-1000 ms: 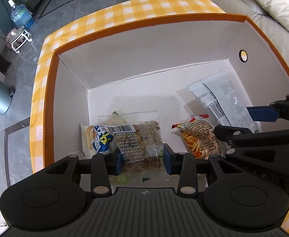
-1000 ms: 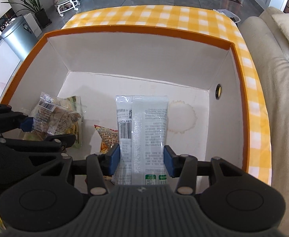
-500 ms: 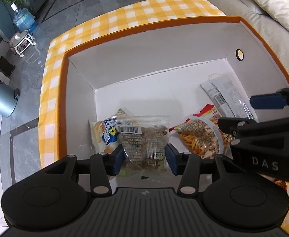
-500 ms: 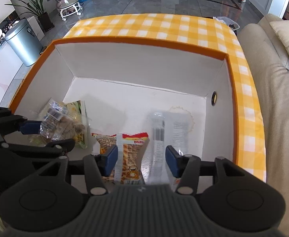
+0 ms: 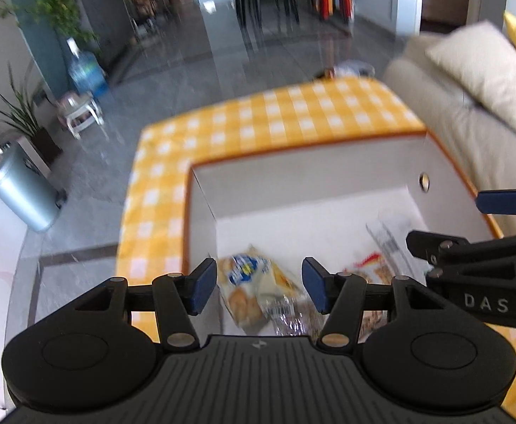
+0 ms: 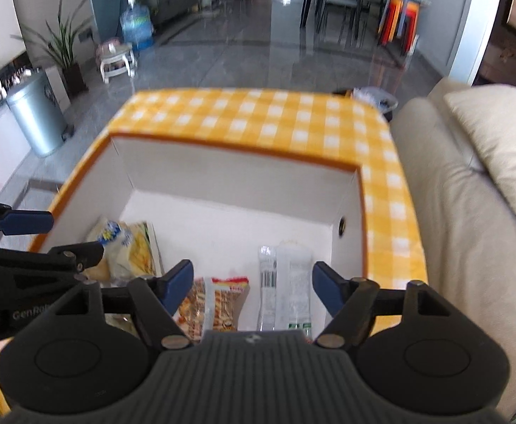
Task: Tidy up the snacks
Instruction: 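Open both tools to release the packets and pull back from the box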
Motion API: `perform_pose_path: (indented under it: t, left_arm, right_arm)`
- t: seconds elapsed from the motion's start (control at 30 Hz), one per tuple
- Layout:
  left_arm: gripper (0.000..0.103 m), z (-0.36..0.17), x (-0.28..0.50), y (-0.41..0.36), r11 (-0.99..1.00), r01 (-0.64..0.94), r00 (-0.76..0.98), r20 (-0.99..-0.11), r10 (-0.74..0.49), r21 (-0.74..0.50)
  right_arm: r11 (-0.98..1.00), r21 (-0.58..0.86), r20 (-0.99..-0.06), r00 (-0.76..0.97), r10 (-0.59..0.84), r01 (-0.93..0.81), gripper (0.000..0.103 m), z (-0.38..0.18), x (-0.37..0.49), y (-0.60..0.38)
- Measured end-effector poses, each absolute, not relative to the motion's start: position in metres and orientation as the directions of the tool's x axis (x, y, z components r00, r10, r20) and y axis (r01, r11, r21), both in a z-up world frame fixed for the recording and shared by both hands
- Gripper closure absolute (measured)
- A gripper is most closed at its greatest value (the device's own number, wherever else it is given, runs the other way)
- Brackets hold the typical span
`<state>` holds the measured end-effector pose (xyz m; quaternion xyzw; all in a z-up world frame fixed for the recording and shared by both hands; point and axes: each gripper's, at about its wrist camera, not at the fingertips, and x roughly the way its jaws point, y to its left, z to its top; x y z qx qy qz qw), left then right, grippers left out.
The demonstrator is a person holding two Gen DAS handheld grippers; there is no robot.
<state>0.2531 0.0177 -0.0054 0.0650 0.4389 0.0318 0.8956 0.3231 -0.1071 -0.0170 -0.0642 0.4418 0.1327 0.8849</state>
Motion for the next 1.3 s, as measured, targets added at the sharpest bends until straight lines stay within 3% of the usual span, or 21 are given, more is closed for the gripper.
perform_pose_path:
  t: [0.17, 0.63, 0.77, 0.97, 1.3]
  left_arm:
    - [0.033, 0.016, 0.231, 0.019, 0.989, -0.043, 0.704, -0.698, 0.131, 0.143]
    - [0.006, 0.062, 0.141, 0.016, 0.994, -0.069, 0.871, -0.481, 0.100, 0.081]
    - [0.005, 0.062, 0.115, 0.009, 0.991, -0.066, 0.892, -0.440, 0.109, 0.112]
    - [0.005, 0.051, 0.086, 0.006, 0.986, -0.100, 0.888, -0.434, 0.149, 0.134]
    - [0.005, 0.023, 0.054, 0.005, 0.998, -0.046, 0.807, -0.587, 0.065, 0.048]
  right_arm:
    - [0.953, -0.023, -0.739, 0.648, 0.187, -0.301, 0.021, 0.012, 0.297, -0.113]
    - [0.955, 0.006, -0.536, 0.805, 0.253, -0.297, 0.004, 0.062, 0.182, -0.137]
    - [0.958, 0.030, -0.512, 0.818, 0.261, -0.287, 0.004, 0.066, 0.152, -0.147]
    - [0.969, 0.025, -0.483, 0.846, 0.227, -0.245, 0.004, 0.064, 0.108, -0.162]
    - [0.972, 0.071, -0.555, 0.801, 0.225, -0.224, 0.004, 0.041, 0.057, -0.183]
